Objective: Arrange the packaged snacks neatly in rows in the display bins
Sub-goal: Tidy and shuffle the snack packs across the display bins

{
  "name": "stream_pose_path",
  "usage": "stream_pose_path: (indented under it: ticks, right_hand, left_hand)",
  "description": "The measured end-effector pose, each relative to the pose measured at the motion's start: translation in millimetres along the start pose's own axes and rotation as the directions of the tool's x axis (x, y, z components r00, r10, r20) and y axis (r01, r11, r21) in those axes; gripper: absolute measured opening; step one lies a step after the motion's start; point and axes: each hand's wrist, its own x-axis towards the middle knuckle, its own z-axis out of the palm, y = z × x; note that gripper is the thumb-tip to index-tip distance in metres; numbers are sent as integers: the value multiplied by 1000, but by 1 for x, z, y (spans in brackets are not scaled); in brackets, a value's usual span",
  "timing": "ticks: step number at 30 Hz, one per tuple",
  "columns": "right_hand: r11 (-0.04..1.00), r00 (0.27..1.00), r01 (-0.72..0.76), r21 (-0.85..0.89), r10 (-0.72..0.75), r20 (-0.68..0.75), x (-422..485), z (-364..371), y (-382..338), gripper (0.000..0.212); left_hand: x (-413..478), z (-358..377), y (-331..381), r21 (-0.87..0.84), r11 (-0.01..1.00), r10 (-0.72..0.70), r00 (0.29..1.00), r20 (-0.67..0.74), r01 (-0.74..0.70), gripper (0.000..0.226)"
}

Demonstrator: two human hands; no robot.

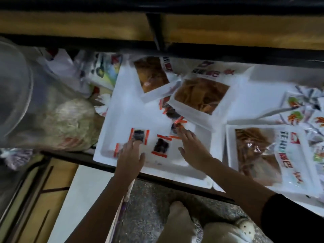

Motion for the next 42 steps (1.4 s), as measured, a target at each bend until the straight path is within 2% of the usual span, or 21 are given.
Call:
stream_pose_path:
  ticks: [3,6,8,10,12,14,16,19,22,24,25,28,31,35,38,40,42]
  right_hand:
    - [995,995,-97,-33,98,37,33,9,3,70]
    - [988,985,-151,-45,154,75,43,18,5,71]
    - [997,997,-64,-41,67,50,38,21,2,69]
    - [992,992,121,23,-122,41,30,25,-3,63]
    - [984,984,179,6,-179,24,29,28,-6,59]
    - [993,995,84,-80,-88,-48,39,22,-10,53]
    - [993,995,-20,-119,8,-99,57,13,-10,57]
    - [988,993,-72,-138,58,-100,79,6,-9,62]
    - [983,993,-80,-166,64,-101,80,9,-5,62]
    - [988,993,-60,-143,44,-110,73,11,-2,60]
    - [991,995,-38,-129,25,-101,69,11,0,59]
    - [991,999,20,-135,-26,-46,54,13,4,59]
    - [982,996,84,-169,-87,-10,48,9,9,61]
    - [979,997,74,-189,-80,-25,47,4,12,63]
    - [977,987,148,-155,-134,92,31,10,0,61]
    - [989,972,147,-33,-138,191,21,10,-4,58]
    - [987,980,136,80,-146,136,16,8,-8,57]
  left_hand:
    - [30,3,-18,-46,998,-39,999,28,40,56]
    - [55,12,-30,2,1000,-26,991,129,26,59]
    - [62,13,-30,11,1000,-27,987,160,25,50]
    - [65,11,-26,26,1000,11,997,72,-13,33]
    - [68,12,-19,24,993,111,994,1,-111,28]
    - [81,13,-6,-73,984,159,986,-43,-162,26]
    - [103,14,12,-169,968,175,983,-62,-183,34]
    - [138,12,35,-242,929,262,960,-97,-278,48]
    - [165,13,45,-212,910,356,934,-37,-355,53]
    - [178,17,47,-93,926,372,926,68,-365,56]
    - [183,19,47,-9,922,386,919,76,-387,55]
    - [185,20,40,100,899,424,905,40,-426,46]
    - [168,20,29,73,885,463,886,-33,-460,41]
    - [131,23,18,-8,931,364,931,-33,-365,42]
    - [103,26,4,-36,942,333,942,-47,-334,33]
    - [91,22,-5,-45,942,332,943,-3,-332,28]
    - [81,17,-15,-46,950,313,946,86,-310,27]
